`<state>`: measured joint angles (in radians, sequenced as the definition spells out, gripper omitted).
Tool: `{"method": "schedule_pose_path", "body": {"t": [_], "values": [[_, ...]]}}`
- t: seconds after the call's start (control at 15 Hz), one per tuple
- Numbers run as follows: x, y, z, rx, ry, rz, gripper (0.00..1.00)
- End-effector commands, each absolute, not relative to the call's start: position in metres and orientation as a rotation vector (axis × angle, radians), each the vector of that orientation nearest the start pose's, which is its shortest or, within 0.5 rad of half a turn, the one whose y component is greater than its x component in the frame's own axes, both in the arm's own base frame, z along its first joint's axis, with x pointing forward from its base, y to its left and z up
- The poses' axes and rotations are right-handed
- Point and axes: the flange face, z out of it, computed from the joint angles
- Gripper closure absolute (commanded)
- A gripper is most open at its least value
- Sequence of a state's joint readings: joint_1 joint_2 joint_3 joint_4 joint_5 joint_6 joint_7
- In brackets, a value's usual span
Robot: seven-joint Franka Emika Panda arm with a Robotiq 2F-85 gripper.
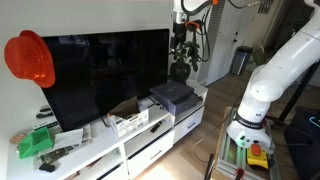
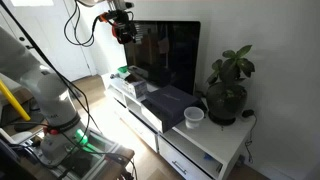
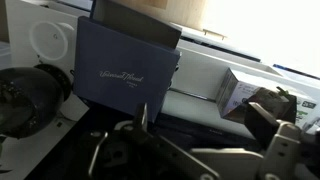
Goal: Remove the sachet from the box and put it on the TV stand
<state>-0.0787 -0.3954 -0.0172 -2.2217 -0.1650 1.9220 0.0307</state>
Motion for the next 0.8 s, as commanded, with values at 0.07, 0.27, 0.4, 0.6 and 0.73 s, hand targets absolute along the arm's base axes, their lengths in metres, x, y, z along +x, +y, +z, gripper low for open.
{"method": "schedule_pose_path", "body": {"t": [0.07, 0.27, 0.4, 0.6, 0.73], "values": [[0.442, -0.055, 0.543, -3.289, 0.126, -0.150, 0.00], [0.442, -0.055, 0.543, -3.289, 0.126, -0.150, 0.00], [0.458, -0.023, 0.503, -3.255, -0.082, -0.047, 0.00], [0.470, 0.033, 0.448, -3.180, -0.303, 0.020, 0.00], [0.479, 0.077, 0.405, -3.133, -0.473, 0.050, 0.00]]}}
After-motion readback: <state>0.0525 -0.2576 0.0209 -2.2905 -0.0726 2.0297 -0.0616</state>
